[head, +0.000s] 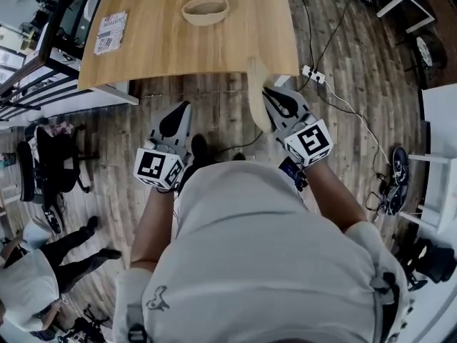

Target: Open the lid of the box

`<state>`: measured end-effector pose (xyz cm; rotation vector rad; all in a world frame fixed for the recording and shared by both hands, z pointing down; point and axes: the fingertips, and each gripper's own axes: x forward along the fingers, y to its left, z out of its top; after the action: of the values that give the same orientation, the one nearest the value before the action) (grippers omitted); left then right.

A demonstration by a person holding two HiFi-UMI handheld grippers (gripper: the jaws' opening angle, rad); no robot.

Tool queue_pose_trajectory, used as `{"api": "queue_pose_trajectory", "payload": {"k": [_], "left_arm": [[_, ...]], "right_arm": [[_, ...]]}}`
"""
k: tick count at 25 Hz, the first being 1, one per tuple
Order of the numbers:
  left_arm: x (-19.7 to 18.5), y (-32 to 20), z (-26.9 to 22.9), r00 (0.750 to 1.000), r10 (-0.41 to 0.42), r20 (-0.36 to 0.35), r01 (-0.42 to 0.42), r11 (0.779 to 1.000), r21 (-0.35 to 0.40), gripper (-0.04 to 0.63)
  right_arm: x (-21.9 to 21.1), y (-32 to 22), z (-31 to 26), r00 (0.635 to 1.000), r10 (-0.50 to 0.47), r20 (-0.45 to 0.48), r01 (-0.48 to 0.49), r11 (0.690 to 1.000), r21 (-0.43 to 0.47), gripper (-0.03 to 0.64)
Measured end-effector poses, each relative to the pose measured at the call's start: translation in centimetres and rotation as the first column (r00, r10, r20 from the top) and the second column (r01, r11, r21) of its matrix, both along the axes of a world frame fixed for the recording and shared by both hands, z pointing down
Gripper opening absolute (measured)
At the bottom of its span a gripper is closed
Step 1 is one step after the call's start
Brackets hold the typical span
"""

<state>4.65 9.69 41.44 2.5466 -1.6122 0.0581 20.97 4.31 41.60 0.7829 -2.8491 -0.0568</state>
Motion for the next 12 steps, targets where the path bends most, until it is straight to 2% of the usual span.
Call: {"api": "queue_pose_trajectory", "payload": {"k": [12], "left_arm": [[1.3, 2.3, -1.5, 0.999, -0.039, 0.007, 0.039, 0.999, 0.025, 0.006]], "right_arm": [[2.4, 3.2, -0.7, 1.0, -0.012, 0.01, 0.012, 1.0, 0.017, 0.037]]}}
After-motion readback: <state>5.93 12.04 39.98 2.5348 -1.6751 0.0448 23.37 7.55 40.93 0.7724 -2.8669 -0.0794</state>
